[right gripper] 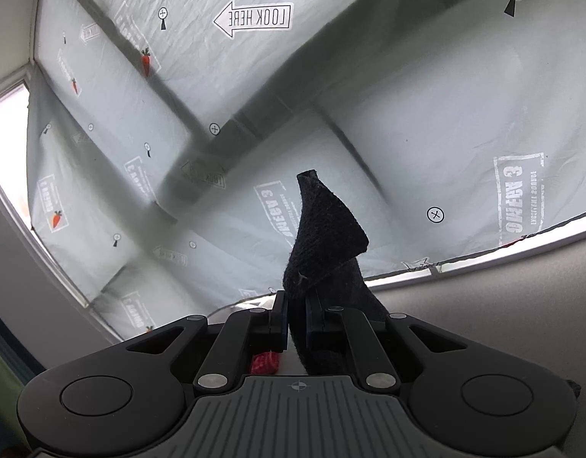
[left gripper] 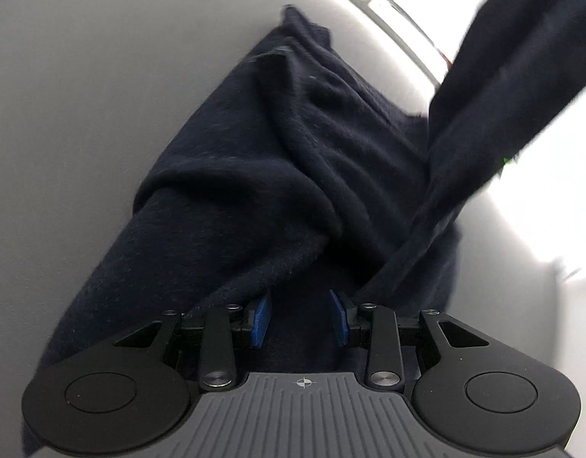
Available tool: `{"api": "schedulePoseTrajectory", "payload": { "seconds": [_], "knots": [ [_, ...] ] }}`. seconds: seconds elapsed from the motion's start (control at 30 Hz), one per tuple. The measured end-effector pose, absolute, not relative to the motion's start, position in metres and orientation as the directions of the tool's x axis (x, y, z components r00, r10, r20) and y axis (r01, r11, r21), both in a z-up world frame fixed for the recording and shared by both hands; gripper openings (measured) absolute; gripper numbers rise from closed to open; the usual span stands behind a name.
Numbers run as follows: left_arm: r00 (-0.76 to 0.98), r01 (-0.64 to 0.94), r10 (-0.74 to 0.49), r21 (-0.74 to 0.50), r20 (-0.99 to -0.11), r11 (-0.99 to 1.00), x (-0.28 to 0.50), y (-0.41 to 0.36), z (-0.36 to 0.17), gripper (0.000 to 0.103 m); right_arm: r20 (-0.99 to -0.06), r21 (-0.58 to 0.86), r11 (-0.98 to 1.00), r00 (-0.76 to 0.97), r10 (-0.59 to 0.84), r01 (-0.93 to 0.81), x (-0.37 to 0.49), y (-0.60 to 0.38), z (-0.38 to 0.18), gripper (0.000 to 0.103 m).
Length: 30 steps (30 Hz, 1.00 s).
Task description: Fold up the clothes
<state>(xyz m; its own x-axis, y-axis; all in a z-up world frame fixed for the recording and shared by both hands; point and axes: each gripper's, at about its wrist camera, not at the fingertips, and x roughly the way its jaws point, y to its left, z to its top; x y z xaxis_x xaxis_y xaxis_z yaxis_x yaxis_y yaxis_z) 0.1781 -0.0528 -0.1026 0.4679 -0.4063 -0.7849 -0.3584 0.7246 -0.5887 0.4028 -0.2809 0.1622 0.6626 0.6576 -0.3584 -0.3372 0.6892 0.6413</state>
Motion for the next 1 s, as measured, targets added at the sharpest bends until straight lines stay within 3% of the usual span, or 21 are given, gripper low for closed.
{"api": "schedulePoseTrajectory", "payload": {
  "seconds": [0.1, 0.17, 0.33, 0.4, 0.43, 0.47, 0.57, 0.63, 0.8, 1.0],
  "knots": [
    [0.465, -0.245, -0.433, -0.583, -0.772, 0.775, 0.174, -0.055, -0.091, 0.047, -0.366, 0.637, 0.691, 0.656, 0.661, -0.341, 0.402, -0.274, 0.16, 0.012],
    [0.444, -0.148, -0.461, -0.57, -0.768, 0.808, 0.171, -0.065, -0.088, 0.062, -0.37, 0.633, 0.694, 0.654, 0.66, -0.342, 0.401, -0.272, 0.159, 0.012],
    [0.435, -0.098, -0.472, -0.561, -0.767, 0.822, 0.174, -0.085, -0.093, 0.063, -0.37, 0.63, 0.697, 0.658, 0.656, -0.341, 0.398, -0.272, 0.159, 0.012],
    [0.46, -0.117, -0.416, -0.518, -0.784, 0.847, 0.176, -0.094, -0.094, 0.048, -0.371, 0.635, 0.696, 0.657, 0.656, -0.337, 0.397, -0.273, 0.158, 0.012],
    [0.47, -0.126, -0.375, -0.481, -0.799, 0.868, 0.176, -0.097, -0.094, 0.027, -0.373, 0.637, 0.695, 0.656, 0.656, -0.334, 0.397, -0.274, 0.158, 0.012],
    [0.45, -0.13, -0.341, -0.439, -0.825, 0.889, 0.178, -0.102, -0.096, 0.016, -0.375, 0.639, 0.695, 0.655, 0.656, -0.33, 0.397, -0.274, 0.158, 0.012],
    [0.417, -0.161, -0.313, -0.408, -0.853, 0.899, 0.178, -0.101, -0.101, 0.013, -0.381, 0.643, 0.694, 0.651, 0.657, -0.324, 0.398, -0.273, 0.156, 0.012],
    [0.401, -0.203, -0.282, -0.385, -0.871, 0.9, 0.179, -0.095, -0.108, 0.003, -0.378, 0.655, 0.681, 0.639, 0.67, -0.327, 0.398, -0.269, 0.154, 0.012],
    [0.448, -0.283, -0.394, -0.546, -0.802, 0.788, 0.16, -0.048, -0.102, 0.01, -0.386, 0.643, 0.677, 0.613, 0.69, -0.357, 0.394, -0.244, 0.152, 0.012],
    [0.504, -0.394, -0.31, -0.534, -0.806, 0.748, 0.143, 0.021, -0.088, 0.021, -0.416, 0.641, 0.675, 0.573, 0.706, -0.365, 0.38, -0.197, 0.13, 0.013]
  ]
}}
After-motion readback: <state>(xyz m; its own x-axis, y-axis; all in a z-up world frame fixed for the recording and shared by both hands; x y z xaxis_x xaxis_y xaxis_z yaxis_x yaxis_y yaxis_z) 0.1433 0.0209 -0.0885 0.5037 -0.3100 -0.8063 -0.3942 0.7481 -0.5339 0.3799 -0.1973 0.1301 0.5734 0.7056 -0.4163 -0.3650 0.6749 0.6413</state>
